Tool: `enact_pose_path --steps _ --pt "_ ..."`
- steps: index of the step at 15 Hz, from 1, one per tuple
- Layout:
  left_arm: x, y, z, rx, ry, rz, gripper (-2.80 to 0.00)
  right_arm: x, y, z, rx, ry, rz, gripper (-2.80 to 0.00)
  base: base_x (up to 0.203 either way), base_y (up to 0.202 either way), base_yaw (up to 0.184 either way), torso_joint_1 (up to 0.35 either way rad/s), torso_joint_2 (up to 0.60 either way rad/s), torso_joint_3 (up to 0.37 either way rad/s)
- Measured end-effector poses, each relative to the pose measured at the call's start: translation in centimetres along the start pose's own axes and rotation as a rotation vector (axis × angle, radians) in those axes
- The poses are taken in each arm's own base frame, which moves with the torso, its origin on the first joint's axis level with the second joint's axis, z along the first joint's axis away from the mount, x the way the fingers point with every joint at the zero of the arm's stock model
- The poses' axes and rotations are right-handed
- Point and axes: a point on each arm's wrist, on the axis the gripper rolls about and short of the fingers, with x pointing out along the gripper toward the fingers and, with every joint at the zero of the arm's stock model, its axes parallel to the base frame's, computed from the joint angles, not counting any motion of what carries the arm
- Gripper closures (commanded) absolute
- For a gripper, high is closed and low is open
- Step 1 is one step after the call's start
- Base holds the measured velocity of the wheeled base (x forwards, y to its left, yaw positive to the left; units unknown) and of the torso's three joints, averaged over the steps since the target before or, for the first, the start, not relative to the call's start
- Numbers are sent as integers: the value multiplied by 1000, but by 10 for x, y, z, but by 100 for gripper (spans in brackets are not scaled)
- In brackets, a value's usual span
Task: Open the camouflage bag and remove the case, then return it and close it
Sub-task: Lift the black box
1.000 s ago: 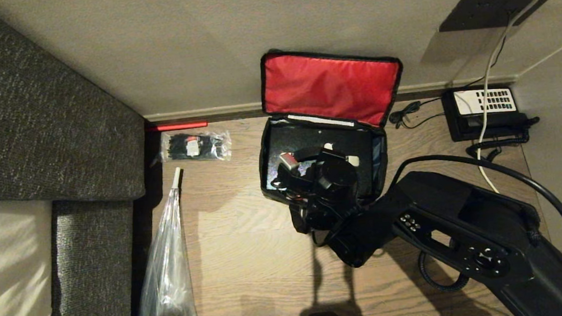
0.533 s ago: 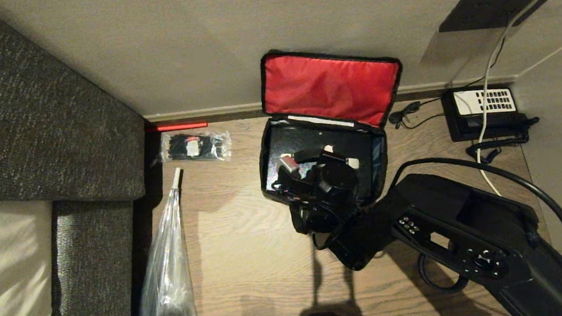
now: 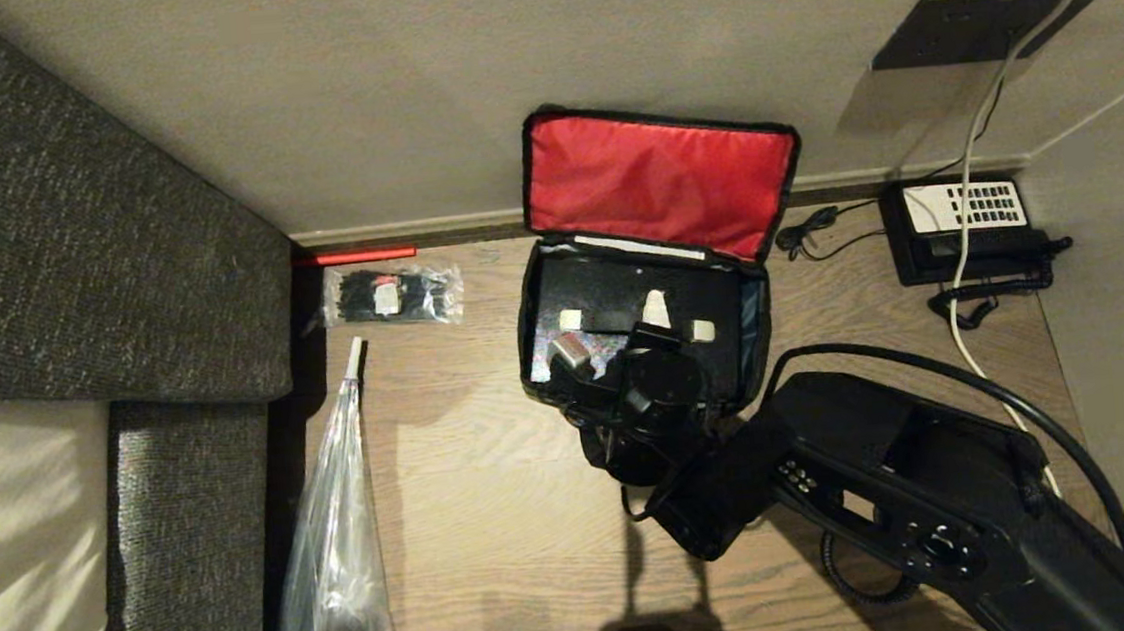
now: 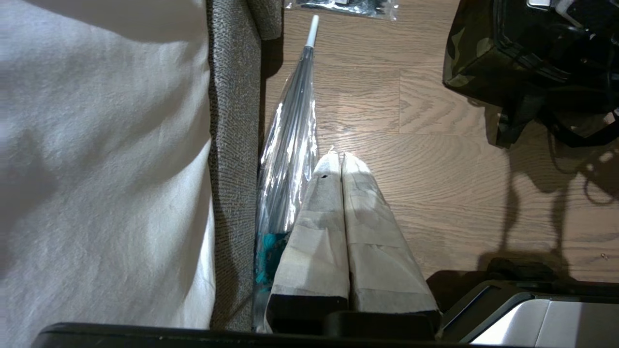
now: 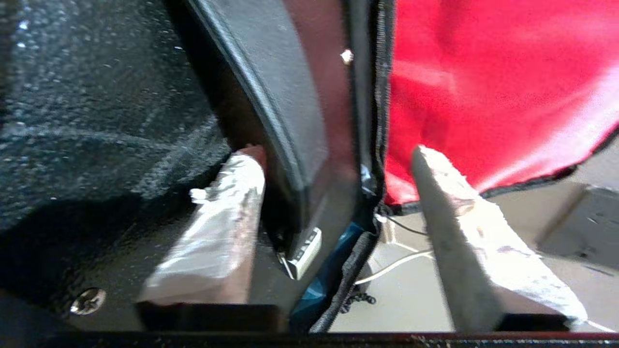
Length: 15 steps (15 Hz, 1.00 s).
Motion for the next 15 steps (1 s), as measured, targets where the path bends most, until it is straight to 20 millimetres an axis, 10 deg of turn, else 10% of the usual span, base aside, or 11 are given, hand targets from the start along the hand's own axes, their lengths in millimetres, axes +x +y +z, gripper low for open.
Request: enact_pose_path --steps 15 --pt "0 0 0 0 0 0 0 42 11 -1 -38 55 -32 -280 0 0 0 0 0 0"
